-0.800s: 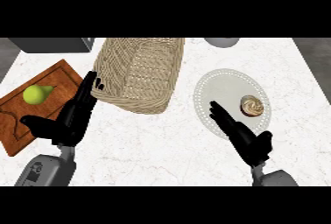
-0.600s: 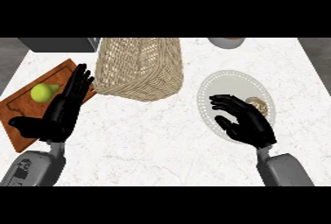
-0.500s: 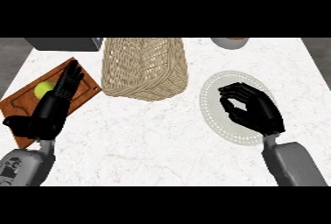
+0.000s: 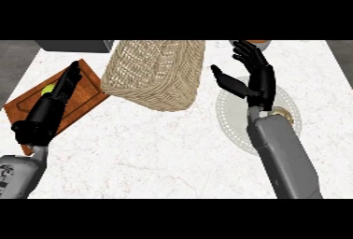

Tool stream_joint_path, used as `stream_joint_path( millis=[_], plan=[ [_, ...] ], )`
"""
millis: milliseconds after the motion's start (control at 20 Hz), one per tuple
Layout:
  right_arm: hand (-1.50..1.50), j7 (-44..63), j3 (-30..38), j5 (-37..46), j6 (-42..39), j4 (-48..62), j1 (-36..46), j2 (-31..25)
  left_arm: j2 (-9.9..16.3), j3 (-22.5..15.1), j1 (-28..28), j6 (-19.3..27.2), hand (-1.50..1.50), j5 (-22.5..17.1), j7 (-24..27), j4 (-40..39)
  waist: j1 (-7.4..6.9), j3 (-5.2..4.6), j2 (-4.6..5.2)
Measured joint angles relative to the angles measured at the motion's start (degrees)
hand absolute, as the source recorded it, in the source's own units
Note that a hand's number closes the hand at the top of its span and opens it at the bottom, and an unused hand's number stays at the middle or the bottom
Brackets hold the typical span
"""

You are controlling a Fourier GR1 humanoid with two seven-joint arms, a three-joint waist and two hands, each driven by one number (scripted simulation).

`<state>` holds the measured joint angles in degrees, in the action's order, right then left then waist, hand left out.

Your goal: Pick the cupcake from the placemat and place it in the basket

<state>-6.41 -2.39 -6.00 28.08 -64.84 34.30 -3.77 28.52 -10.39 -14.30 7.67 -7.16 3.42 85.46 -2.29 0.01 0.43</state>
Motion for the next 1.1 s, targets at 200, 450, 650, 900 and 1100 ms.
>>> stream_joint_path(
  millis=[200,450,650,900,1100],
  plan=[
    [-1.5,9.2,-2.7,10.5,6.5,6.2,5.1,-7.5,0.4,0.0,0.7,0.2,0.0,0.7,-0.4,-0.1,0.63,-0.32,-0.47],
    [-1.5,24.6,-9.3,20.4,-0.7,13.8,10.8,-18.4,0.9,0.5,0.7,0.2,0.0,0.9,-0.8,-0.3,1.46,-0.64,-1.01],
    [-1.5,34.3,-15.2,22.9,-16.9,16.6,15.8,-23.8,1.0,0.7,0.1,0.2,0.0,0.8,-1.5,-0.3,1.72,-0.65,-1.3],
    [-1.5,44.3,-17.8,19.5,-38.8,17.2,22.7,-27.2,0.7,0.9,1.0,0.2,0.0,1.1,-0.6,-0.8,1.91,-0.42,-1.17],
    [-1.5,50.7,-16.6,15.5,-51.9,17.9,27.0,-29.2,0.9,1.6,1.8,-0.1,0.0,1.2,-0.6,0.2,1.93,-0.21,-0.91]
  ],
)
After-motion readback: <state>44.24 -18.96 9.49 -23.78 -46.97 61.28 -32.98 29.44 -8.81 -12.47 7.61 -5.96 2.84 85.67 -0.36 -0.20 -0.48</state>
